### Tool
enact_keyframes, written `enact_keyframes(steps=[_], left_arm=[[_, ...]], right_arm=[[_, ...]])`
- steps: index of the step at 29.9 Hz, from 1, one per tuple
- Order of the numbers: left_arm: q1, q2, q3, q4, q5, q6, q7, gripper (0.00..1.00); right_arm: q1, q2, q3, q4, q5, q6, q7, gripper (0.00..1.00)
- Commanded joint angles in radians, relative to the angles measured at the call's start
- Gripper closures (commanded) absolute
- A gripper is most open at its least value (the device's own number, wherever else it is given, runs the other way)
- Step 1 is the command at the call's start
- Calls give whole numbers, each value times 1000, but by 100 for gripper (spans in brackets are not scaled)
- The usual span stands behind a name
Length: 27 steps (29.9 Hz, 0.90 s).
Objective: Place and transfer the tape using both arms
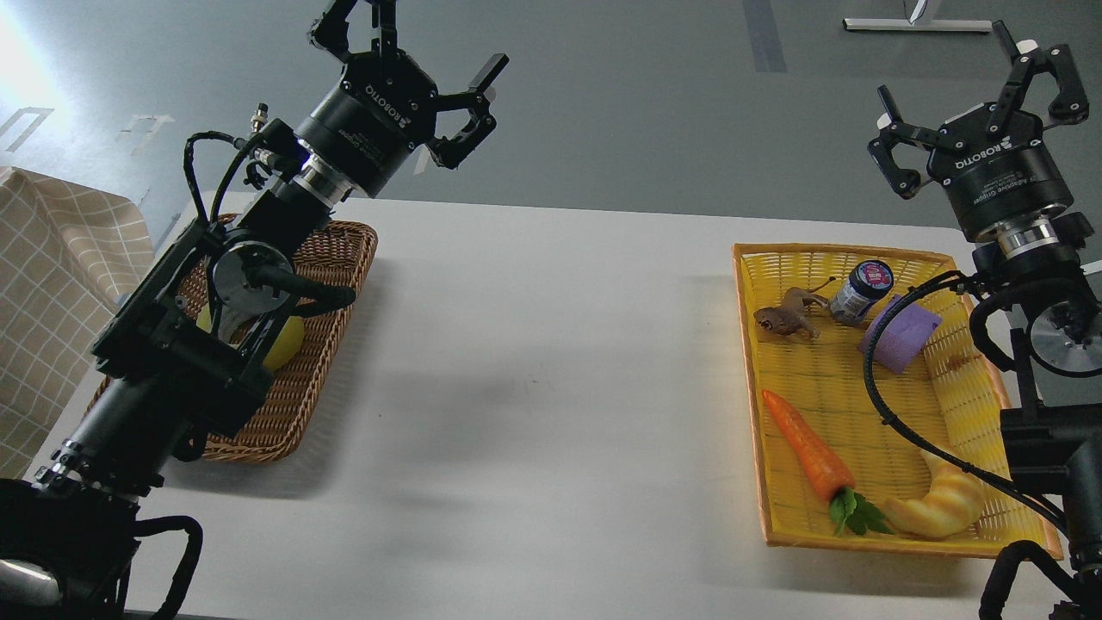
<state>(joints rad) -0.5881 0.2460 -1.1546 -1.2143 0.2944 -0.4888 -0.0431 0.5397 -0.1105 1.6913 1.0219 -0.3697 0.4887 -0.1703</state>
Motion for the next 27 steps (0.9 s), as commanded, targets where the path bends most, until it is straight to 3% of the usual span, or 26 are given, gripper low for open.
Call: enact_keyframes(steps=[1, 4, 6, 14, 27], left_arm=[[17, -16, -7, -2, 0, 0, -9, 2], [28, -27, -25, -2, -1, 0, -56, 2], [33, -27, -28, -2, -1, 0, -66, 2], [109, -33, -28, -2, -3, 0, -64, 2], [102, -48, -30, 30, -43, 0, -57, 2]], right_arm=[[3, 9, -19, -2, 0, 0, 0, 0], [-1, 9, -50, -3, 0, 0, 0, 0], [-4, 11, -53, -2, 2, 0, 0, 0], [2, 28, -55, 9, 3, 0, 2, 0], [-7, 75, -55, 14, 5, 0, 3, 0]])
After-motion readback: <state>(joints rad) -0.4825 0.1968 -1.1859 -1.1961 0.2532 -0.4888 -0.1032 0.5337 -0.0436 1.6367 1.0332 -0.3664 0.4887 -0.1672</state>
